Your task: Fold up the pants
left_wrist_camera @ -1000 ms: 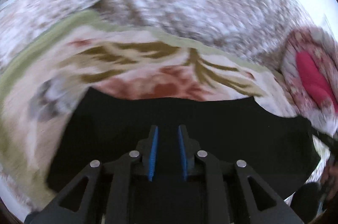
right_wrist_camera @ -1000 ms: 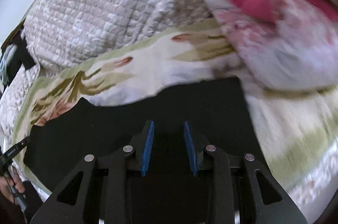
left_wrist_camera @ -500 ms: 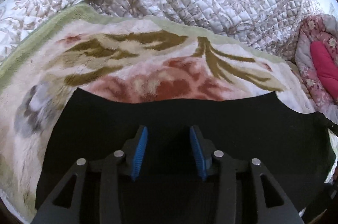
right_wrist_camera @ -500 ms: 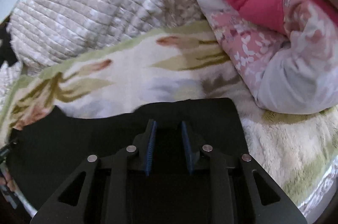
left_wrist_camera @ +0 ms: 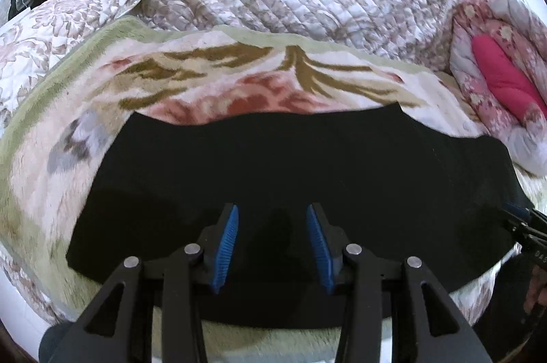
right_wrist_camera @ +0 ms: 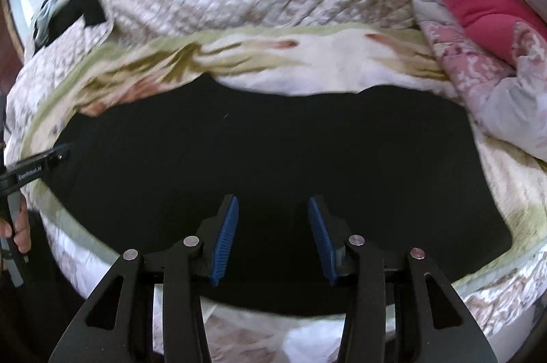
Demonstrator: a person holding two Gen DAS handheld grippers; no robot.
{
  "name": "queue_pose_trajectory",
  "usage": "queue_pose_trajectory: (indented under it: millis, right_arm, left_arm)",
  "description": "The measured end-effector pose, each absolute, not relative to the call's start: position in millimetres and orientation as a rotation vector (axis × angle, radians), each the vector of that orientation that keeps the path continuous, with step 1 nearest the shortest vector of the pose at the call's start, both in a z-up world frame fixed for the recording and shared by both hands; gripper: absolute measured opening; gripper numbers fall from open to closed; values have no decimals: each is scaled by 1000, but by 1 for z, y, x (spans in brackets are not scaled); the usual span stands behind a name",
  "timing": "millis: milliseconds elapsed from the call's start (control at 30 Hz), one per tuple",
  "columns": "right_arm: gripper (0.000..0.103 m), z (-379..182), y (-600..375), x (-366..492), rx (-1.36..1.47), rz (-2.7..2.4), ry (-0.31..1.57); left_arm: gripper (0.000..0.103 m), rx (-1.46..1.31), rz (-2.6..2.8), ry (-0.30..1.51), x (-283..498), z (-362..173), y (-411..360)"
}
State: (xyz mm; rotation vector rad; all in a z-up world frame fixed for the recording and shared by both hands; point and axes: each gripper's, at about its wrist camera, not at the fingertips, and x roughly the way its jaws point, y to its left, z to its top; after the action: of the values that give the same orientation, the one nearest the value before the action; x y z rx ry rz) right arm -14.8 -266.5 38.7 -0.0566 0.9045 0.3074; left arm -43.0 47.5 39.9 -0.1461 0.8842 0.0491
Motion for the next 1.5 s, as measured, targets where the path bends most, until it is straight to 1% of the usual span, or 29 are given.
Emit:
queue_pose_trajectory:
  millis: [133, 200, 333, 400, 533, 633, 900, 1033, 1133, 1233, 1500]
  right_arm:
    - [44, 30, -250, -22, -90, 347, 919]
    - [50, 23, -242, -25, -135, 346, 911]
    - [58, 20, -240, -27, -137, 347, 900]
    - [60, 19, -238, -27, -140, 346, 899]
    - [68, 18, -234, -30, -150, 351, 891]
    - [72, 16, -229, -31, -176, 349, 888]
    - [73, 16, -227, -31, -171, 346, 894]
    - [73, 16, -227, -30, -175, 347, 902]
    - [73, 16, -227, -30, -176, 346, 901]
    - [74, 16, -227, -29, -177, 347, 901]
    - [75, 18, -229, -27, -178, 352, 912]
  left_arm:
    - [45, -142, 28, 907, -52, 31, 40]
    - [45, -137, 33, 921, -54, 25, 39]
    - [45, -127, 33, 911, -56, 24, 38]
    - [45, -129, 35, 909, -56, 24, 38]
    - [45, -139, 39, 905, -58, 24, 43]
    - [45, -169, 60, 906, -62, 24, 55]
    - [45, -244, 197, 901, -79, 21, 112]
    - [45, -309, 254, 881, -94, 28, 141]
    - [45, -390, 240, 880, -110, 30, 149]
    - [46, -452, 223, 909, -118, 19, 149]
    - [49, -499, 250, 861, -102, 8, 157]
